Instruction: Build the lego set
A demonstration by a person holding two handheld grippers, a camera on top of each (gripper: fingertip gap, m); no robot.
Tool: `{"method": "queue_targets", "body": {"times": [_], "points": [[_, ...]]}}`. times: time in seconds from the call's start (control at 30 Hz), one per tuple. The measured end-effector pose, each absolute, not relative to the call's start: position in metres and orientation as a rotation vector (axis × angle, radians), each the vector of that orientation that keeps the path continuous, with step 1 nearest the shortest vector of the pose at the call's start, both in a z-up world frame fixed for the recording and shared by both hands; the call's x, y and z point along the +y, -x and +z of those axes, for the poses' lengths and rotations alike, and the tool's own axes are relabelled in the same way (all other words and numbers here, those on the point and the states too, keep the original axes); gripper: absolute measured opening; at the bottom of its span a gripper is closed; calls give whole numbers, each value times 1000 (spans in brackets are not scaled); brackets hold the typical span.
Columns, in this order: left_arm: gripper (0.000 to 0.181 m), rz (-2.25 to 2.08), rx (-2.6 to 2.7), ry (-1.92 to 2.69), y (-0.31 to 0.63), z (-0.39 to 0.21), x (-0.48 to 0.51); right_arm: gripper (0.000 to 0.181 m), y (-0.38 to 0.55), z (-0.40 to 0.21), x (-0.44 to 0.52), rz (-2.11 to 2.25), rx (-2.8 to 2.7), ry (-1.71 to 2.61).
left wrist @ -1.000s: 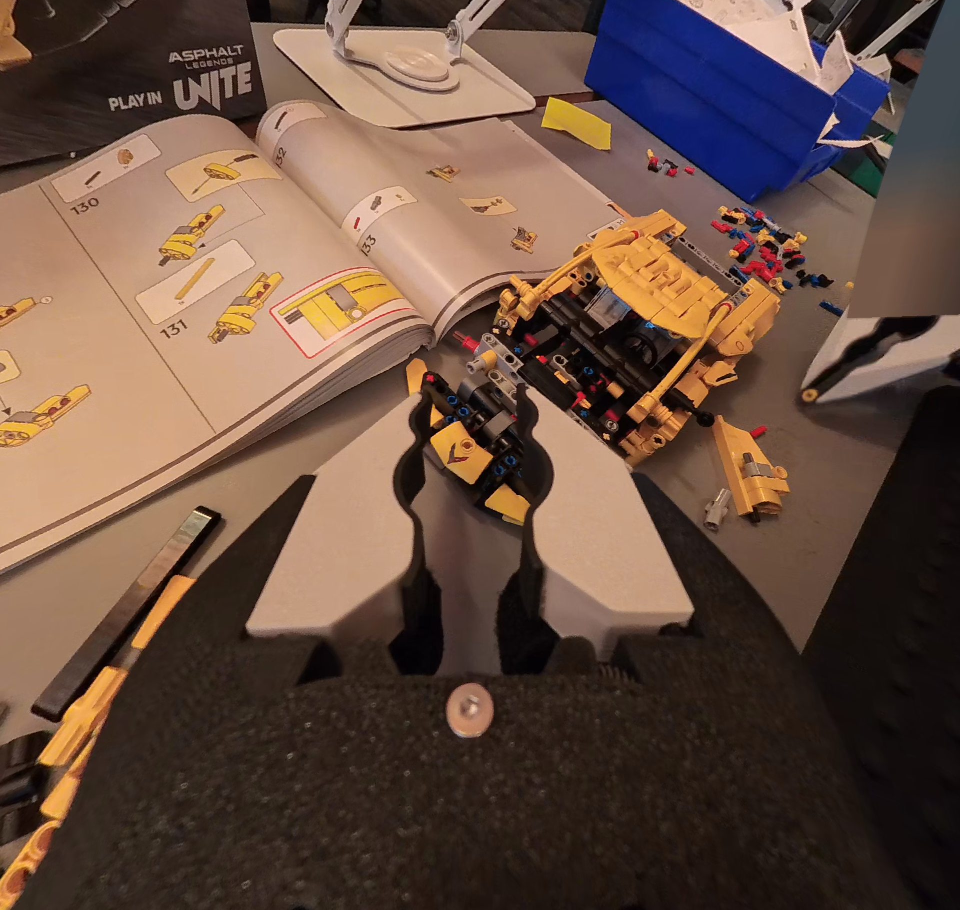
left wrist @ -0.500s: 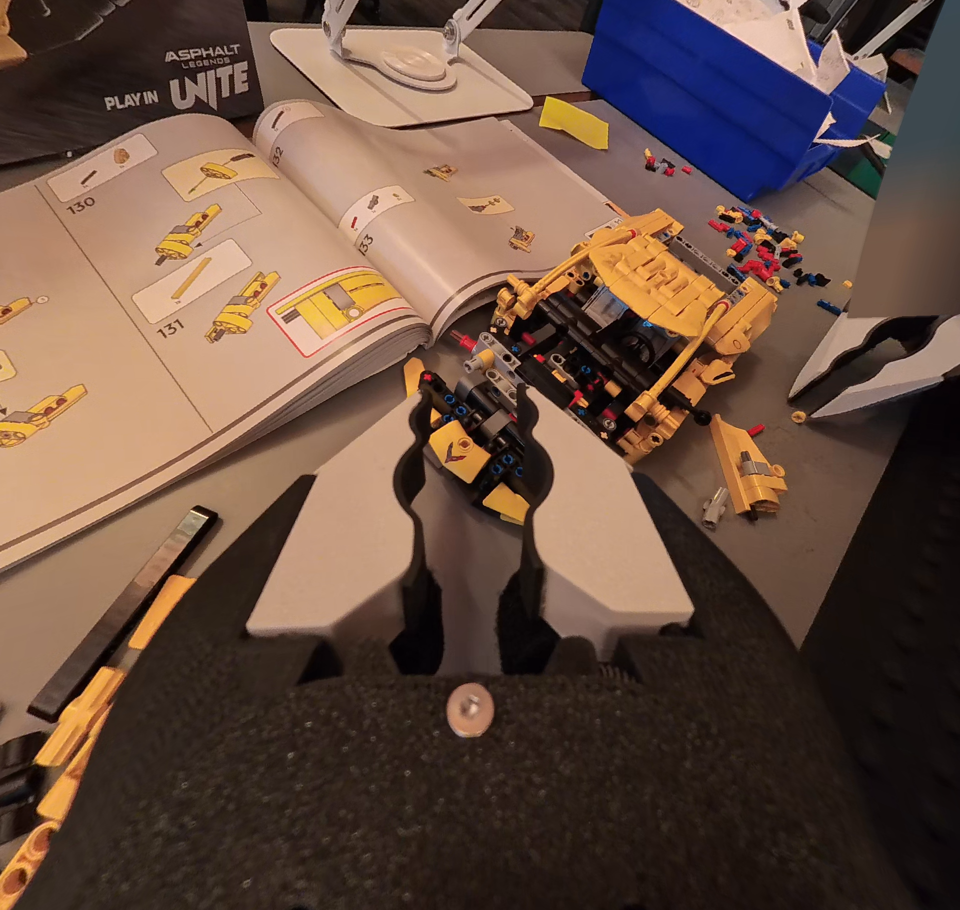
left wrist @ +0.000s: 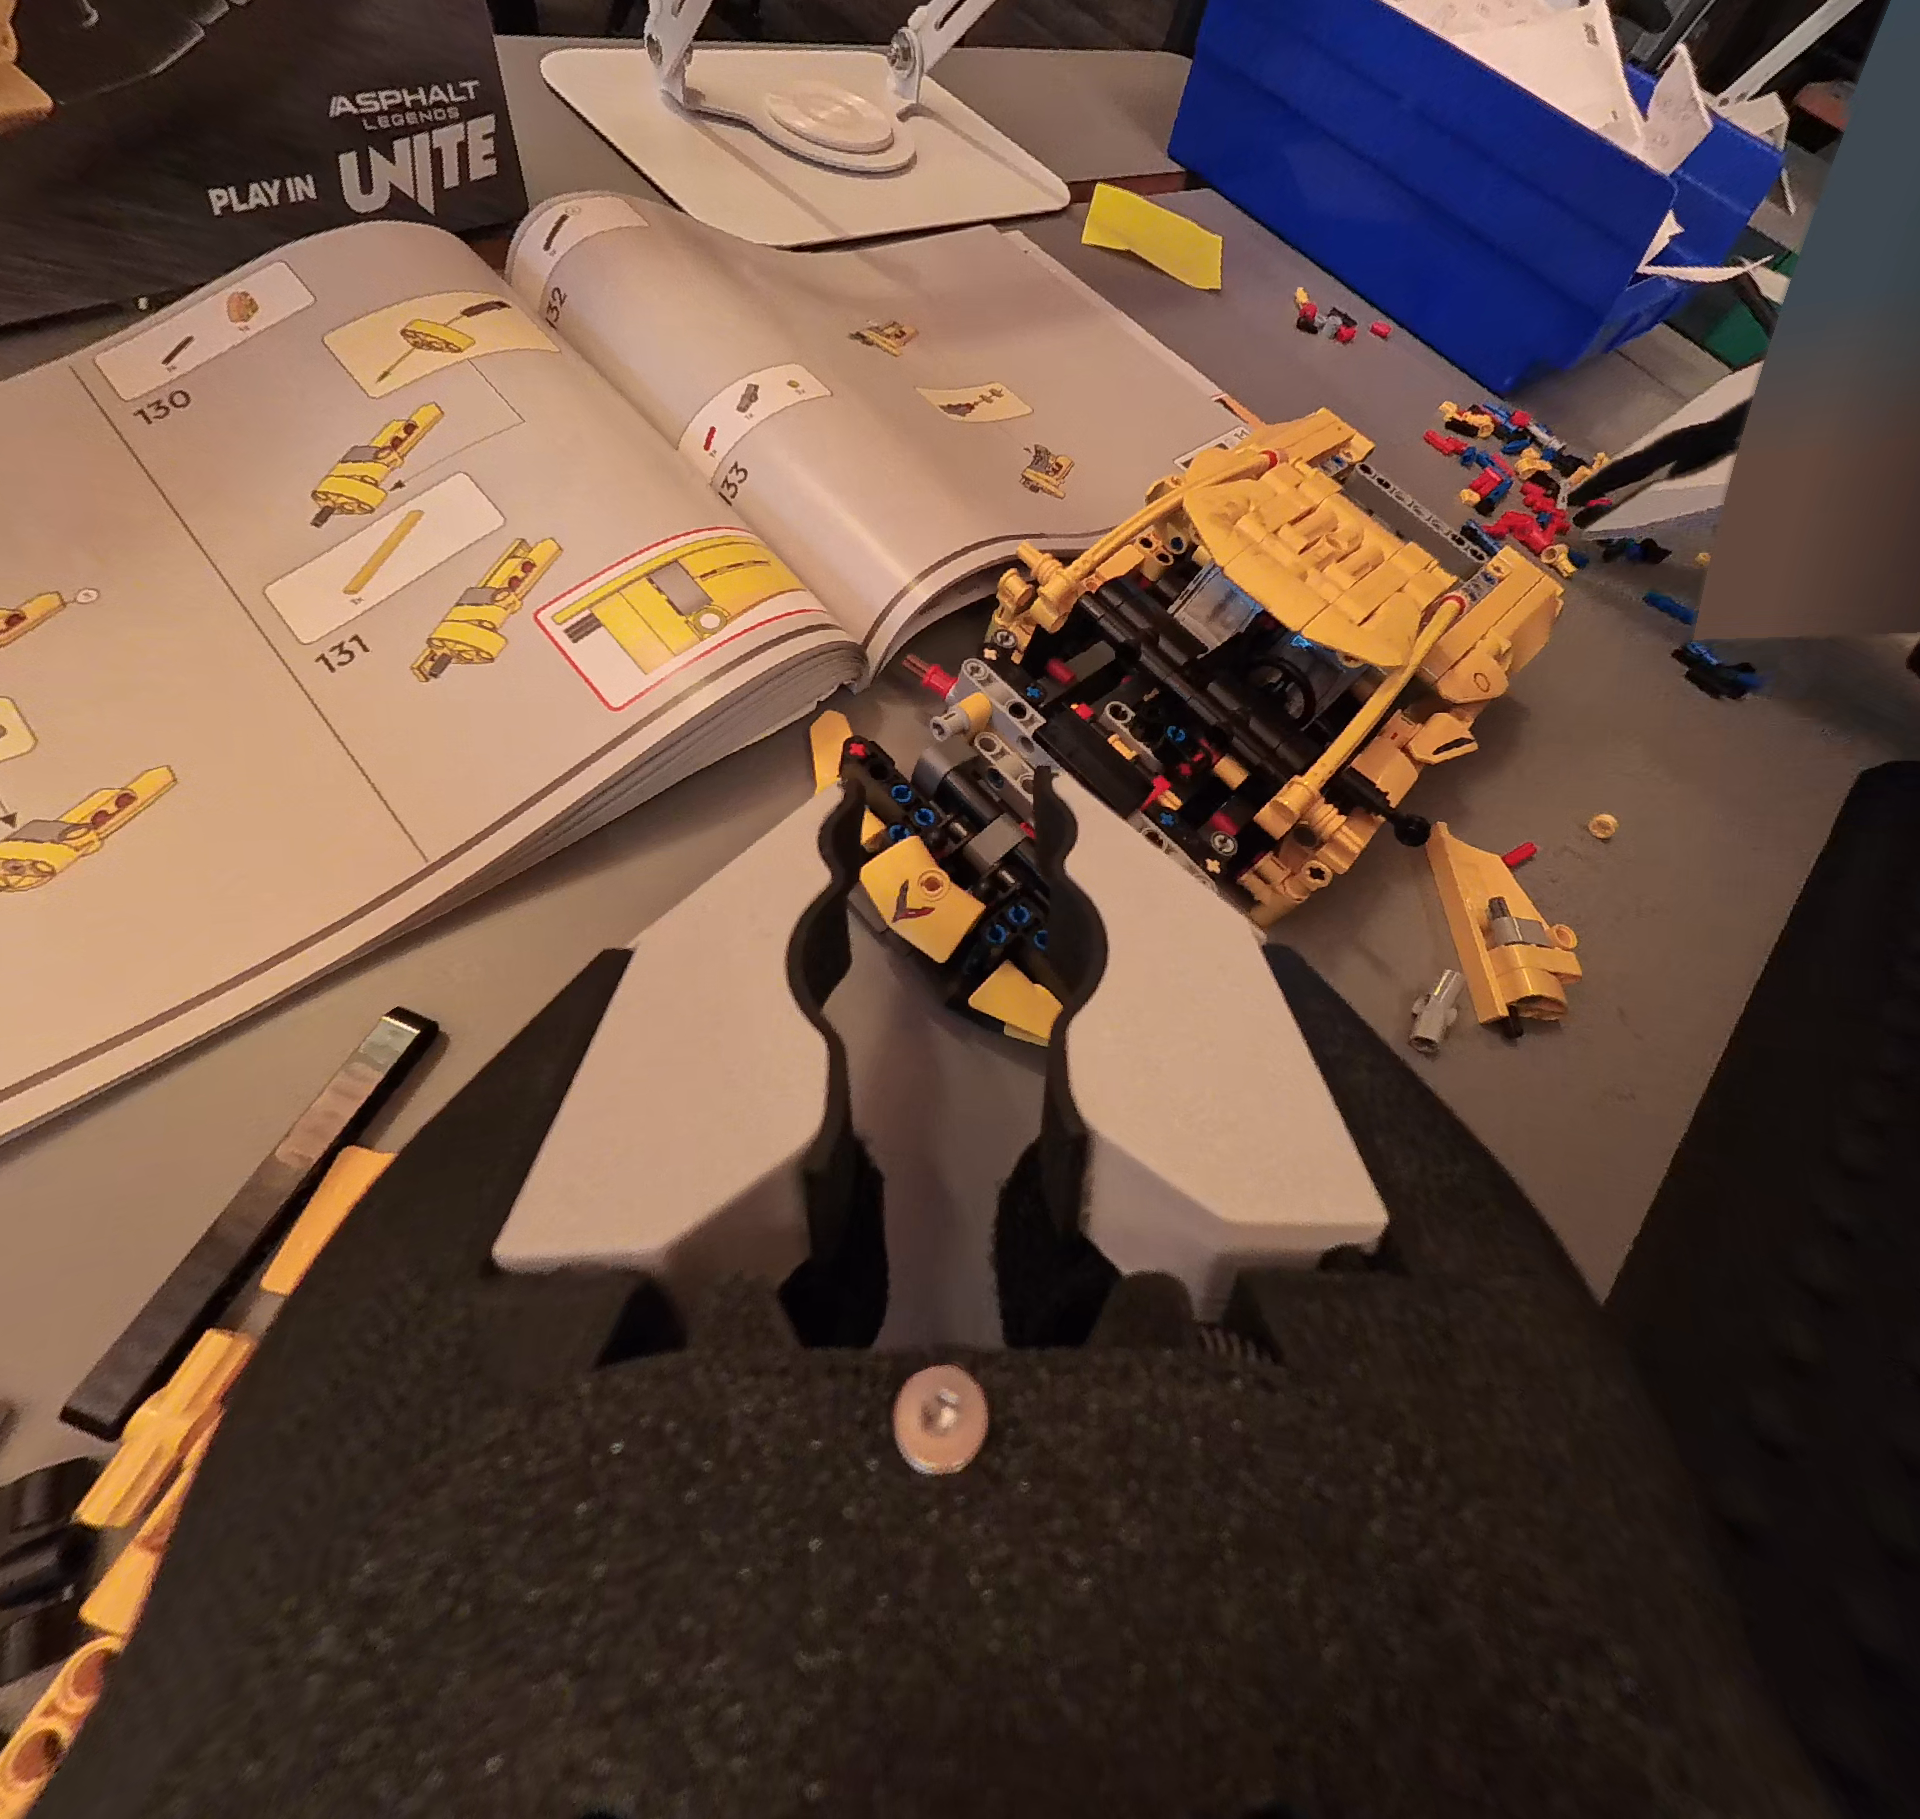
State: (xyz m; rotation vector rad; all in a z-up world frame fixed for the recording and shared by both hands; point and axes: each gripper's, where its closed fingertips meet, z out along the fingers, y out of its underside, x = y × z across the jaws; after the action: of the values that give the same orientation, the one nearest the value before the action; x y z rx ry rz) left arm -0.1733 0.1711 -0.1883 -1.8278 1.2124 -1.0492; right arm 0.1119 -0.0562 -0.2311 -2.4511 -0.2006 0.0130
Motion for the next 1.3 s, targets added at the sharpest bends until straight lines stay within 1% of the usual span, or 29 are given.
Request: {"method": "queue_targets", "body": {"times": [0.1,0.37,0.53,0.7,0.9,1.07,1.17,1.3], "points": [[32,-1049,1212,1828,173,-188,171,15,-113,-236,-55,58,-201,2451],[32,-1052,1215,1828,173,-189,171,13,-116,-240,-52,174,-171,2451],[32,-1050,1216,1828,173,-189,171,15,-126,-241,-55,127,-181,2496],[32,-1047,1217,1830,173,-189,171,11,-117,-240,-49,60,-269,2505],[32,-1053,1215,1828,173,-188,171,11,-118,-246,-50,87,-255,2540],[32,-1049,1218,1828,173,-189,171,6,-120,-246,-49,38,-291,2548],[32,-1049,1216,1830,173,-189,171,6,-116,-238,-49,37,-302,2529],[32,-1048,1218,1830,173,-189,171,6,-90,-209,-44,85,-356,2432]]}}
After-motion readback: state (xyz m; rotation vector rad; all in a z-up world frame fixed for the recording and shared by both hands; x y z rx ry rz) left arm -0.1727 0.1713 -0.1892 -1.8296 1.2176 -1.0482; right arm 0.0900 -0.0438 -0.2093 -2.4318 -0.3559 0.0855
